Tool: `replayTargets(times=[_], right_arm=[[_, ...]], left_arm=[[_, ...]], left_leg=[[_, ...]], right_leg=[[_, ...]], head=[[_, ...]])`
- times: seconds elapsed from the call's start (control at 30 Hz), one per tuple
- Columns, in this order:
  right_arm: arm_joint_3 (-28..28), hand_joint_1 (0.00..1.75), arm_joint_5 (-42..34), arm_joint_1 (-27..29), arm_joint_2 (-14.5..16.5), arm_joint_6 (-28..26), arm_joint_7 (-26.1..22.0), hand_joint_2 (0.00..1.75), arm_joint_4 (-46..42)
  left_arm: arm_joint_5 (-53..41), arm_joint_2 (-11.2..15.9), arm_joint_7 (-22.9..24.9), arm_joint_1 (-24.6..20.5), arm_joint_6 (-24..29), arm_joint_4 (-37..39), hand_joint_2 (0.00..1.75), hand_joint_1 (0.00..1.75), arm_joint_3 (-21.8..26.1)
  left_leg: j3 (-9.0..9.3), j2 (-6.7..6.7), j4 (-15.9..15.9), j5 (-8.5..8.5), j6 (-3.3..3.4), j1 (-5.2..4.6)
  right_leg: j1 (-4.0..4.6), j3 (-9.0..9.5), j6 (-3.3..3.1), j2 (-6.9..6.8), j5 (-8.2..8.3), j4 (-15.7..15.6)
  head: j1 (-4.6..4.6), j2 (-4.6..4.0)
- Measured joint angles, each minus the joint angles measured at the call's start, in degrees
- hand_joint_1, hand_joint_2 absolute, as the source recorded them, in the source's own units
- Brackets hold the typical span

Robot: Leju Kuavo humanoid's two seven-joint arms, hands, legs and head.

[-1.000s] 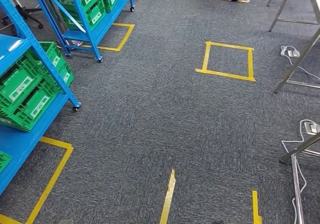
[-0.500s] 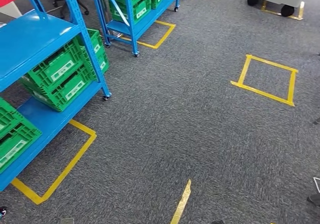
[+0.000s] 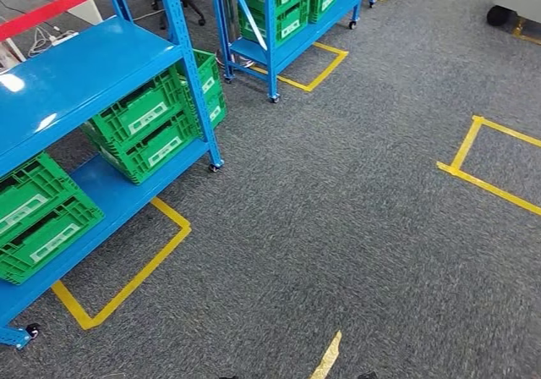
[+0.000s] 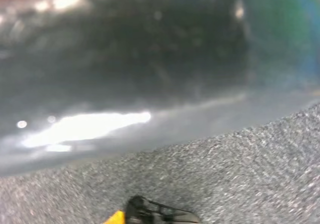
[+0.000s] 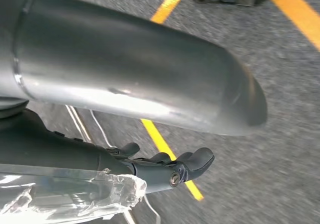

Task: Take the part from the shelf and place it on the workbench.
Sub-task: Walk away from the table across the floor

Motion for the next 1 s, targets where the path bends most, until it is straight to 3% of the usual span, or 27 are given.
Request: replayTargets(times=[0.03, 0.1, 0.17, 0.2, 0.27, 0.3, 0.37, 0.4, 0.43, 0.47, 0.5, 0.53, 0.6, 0.63, 0.67, 0.73, 0.8, 0.83, 0.87, 0.93, 0.97, 1.0], right_arm=[[0.0, 0.0, 0.0, 0.0, 0.0, 0.0, 0.0, 0.0, 0.0], [0.0, 0.0, 0.0, -0.1, 0.1, 0.0, 0.0, 0.0, -0.1], [0.0, 0.0, 0.0, -0.4, 0.3, 0.1, 0.0, 0.0, -0.2], [0.0, 0.0, 0.0, -0.6, 0.4, 0.1, -0.1, 0.0, -0.2], [0.1, 0.0, 0.1, -0.6, 0.5, 0.2, -0.2, 0.0, -0.2], [0.1, 0.0, 0.1, -0.6, 0.5, 0.2, -0.2, 0.0, -0.2], [0.0, 0.0, 0.1, -0.3, 0.5, 0.3, -0.2, 0.0, -0.2], [0.0, 0.0, 0.1, -0.2, 0.5, 0.4, -0.3, 0.0, -0.3], [0.0, 0.0, 0.2, -0.1, 0.5, 0.4, -0.4, 0.0, -0.4], [0.0, 0.0, 0.2, 0.0, 0.5, 0.5, -0.4, 0.0, -0.5], [0.0, 0.0, 0.2, 0.2, 0.6, 0.6, -0.5, 0.0, -0.6], [0.0, 0.0, 0.2, 0.4, 0.6, 0.6, -0.6, 0.0, -0.8], [0.0, 0.0, 0.2, 0.4, 0.7, 0.8, -0.6, 0.0, -0.9], [0.0, 0.0, 0.2, 0.4, 0.8, 0.8, -0.6, 0.0, -1.0], [0.0, 0.0, 0.2, 0.3, 1.0, 0.8, -0.6, 0.0, -1.2], [0.0, 0.0, 0.2, 0.4, 1.3, 0.7, -0.6, 0.0, -1.5], [0.0, 0.0, 0.2, 0.6, 1.5, 0.8, -0.6, 0.0, -1.7], [0.0, 0.0, 0.2, 0.6, 1.6, 0.8, -0.6, 0.0, -1.7], [0.0, 0.0, 0.2, 0.7, 1.7, 0.8, -0.5, 0.0, -1.7], [0.0, 0.0, 0.2, 0.7, 1.7, 0.8, -0.5, 0.0, -1.7], [0.0, 0.0, 0.2, 0.7, 1.7, 0.8, -0.4, 0.0, -1.8], [0.0, 0.0, 0.2, 0.7, 1.8, 0.8, -0.4, 0.0, -1.8]], left_arm=[[0.0, 0.0, 0.0, 0.0, 0.0, 0.0, 0.0, 0.0, 0.0], [0.0, 0.0, -0.1, -0.3, 0.0, 0.0, 0.0, 0.0, 0.0], [0.0, 0.1, -0.2, -0.3, 0.0, -0.1, 0.0, 0.0, 0.0], [0.1, 0.2, -0.2, -0.1, 0.1, -0.1, 0.0, 0.0, 0.0], [0.1, 0.3, -0.2, -0.2, 0.1, -0.2, 0.0, 0.0, 0.0], [0.2, 0.3, -0.2, -0.3, 0.1, -0.2, 0.0, 0.0, 0.0], [0.3, 0.2, -0.3, -0.5, 0.1, -0.2, 0.0, 0.0, 0.0], [0.4, 0.2, -0.3, -0.4, 0.1, -0.2, 0.0, 0.0, 0.0], [0.5, 0.1, -0.3, -0.2, 0.0, -0.2, 0.0, 0.0, 0.0], [0.5, 0.1, -0.3, 0.0, 0.0, -0.2, 0.0, 0.0, 0.0], [0.5, 0.0, -0.3, 0.0, 0.0, -0.2, 0.0, 0.0, 0.0], [0.5, 0.0, -0.3, 0.0, 0.0, -0.2, 0.0, 0.0, 0.0], [0.5, 0.1, -0.3, 0.0, 0.0, -0.2, 0.0, 0.0, 0.1], [0.5, 0.1, -0.3, 0.0, 0.0, -0.3, 0.0, 0.0, 0.1], [0.5, 0.1, -0.3, 0.0, 0.0, -0.3, 0.0, 0.0, 0.1], [0.5, 0.1, -0.3, -0.1, 0.0, -0.3, 0.0, 0.0, 0.1], [0.5, 0.1, -0.3, -0.3, -0.1, -0.3, 0.0, 0.0, 0.1], [0.5, 0.1, -0.3, -0.4, -0.1, -0.3, 0.0, 0.0, 0.1], [0.5, 0.1, -0.3, -0.3, -0.1, -0.3, 0.0, 0.0, 0.0], [0.5, 0.1, -0.2, 0.0, -0.1, -0.3, 0.0, 0.0, 0.1], [0.5, 0.1, -0.1, 0.1, 0.0, -0.3, 0.0, 0.0, 0.1], [0.5, 0.2, 0.0, 0.2, 0.0, -0.3, 0.0, 0.0, 0.1]], left_leg=[[1.2, 1.28, -2.9, 1.31, 0.39, -0.39], [2.71, 2.88, -6.0, 0.66, 1.17, -1.16], [3.79, 1.77, -7.4, -0.66, 1.84, -1.29], [4.62, 1.05, -7.9, -1.0, 2.13, -1.14], [6.57, -0.31, -8.8, -1.89, 2.75, -0.7], [7.39, -1.06, -8.9, -2.5, 2.95, -0.55], [9.06, -3.01, -9.0, -3.95, 2.98, -0.24], [10.11, -4.01, -9.0, -4.75, 2.78, -0.04], [11.29, -4.94, -9.0, -5.63, 2.52, 0.2], [12.61, -5.86, -9.0, -6.61, 2.21, 0.49], [13.75, -6.69, -9.0, -7.66, 1.85, 0.76], [14.85, -7.44, -8.8, -8.76, 1.46, 0.99], [16.0, -8.56, -9.2, -10.29, 0.54, 1.29], [16.41, -8.86, -9.5, -10.42, 0.07, 1.38], [16.54, -9.03, -9.8, -10.15, -0.31, 1.45], [15.35, -7.04, -6.8, -8.17, -0.88, 1.42], [10.89, -3.63, 0.0, -7.29, -1.16, 1.23], [8.22, -2.54, 3.0, -8.45, -1.19, 1.12], [5.88, -2.05, 4.8, -10.67, -1.11, 1.02], [2.88, -1.8, 4.7, -14.72, -0.63, 0.71], [2.12, -1.63, 3.1, -14.73, -0.14, 0.42], [1.7, -1.04, 0.7, -12.24, 0.62, 0.0]], right_leg=[[0.16, 0.99, 0.2, -0.67, -0.84, -0.2], [0.37, 2.54, 0.85, -2.03, -1.9, -0.6], [0.32, 3.17, 1.77, -2.71, -1.53, 0.0], [0.21, 2.77, 2.11, -1.86, -0.87, 1.5], [-0.01, -1.24, 2.56, 1.35, -0.02, 7.8], [-0.13, -4.1, 2.64, 2.93, -0.56, 11.5], [-0.41, -9.95, 3.02, 3.97, -3.99, 16.4], [-0.53, -12.16, 3.24, 4.03, -5.82, 17.0], [-0.65, -13.73, 3.56, 4.07, -6.63, 16.3], [-0.84, -14.72, 3.95, 4.26, -5.77, 14.4], [-1.17, -15.33, 4.46, 4.97, -2.5, 11.7], [-1.49, -15.76, 4.78, 5.93, 2.04, 8.9], [-1.6, -15.59, 4.09, 7.26, 8.4, 5.7], [-1.43, -15.24, 3.25, 7.12, 9.08, 5.2], [-1.3, -14.47, 2.44, 6.63, 8.51, 5.0], [-1.26, -12.6, 1.42, 5.62, 7.92, 3.8], [-1.01, -9.88, 0.85, 4.39, 6.77, 2.3], [-0.84, -8.38, 0.73, 3.69, 6.11, 1.6], [-0.68, -6.79, 0.66, 3.01, 5.4, 1.0], [-0.39, -3.32, 0.7, 1.81, 3.77, 0.0], [-0.21, -1.5, 0.71, 1.21, 2.77, -0.3], [-0.03, 0.09, 0.69, 0.56, 1.68, -0.6]], head=[[0.03, 0.0], [0.2, 0.0], [0.22, 0.01], [0.27, -0.01], [0.3, -0.02], [0.38, -0.02], [0.39, -0.01], [0.39, 0.0], [0.4, 0.0], [0.43, 0.0], [0.51, -0.01], [0.71, -0.01], [1.16, -0.02], [1.31, -0.01], [1.28, -0.01], [0.97, 0.0], [0.7, 0.0], [0.64, 0.0], [0.66, 0.0], [0.63, 0.0], [0.58, 0.0], [0.42, 0.0]])
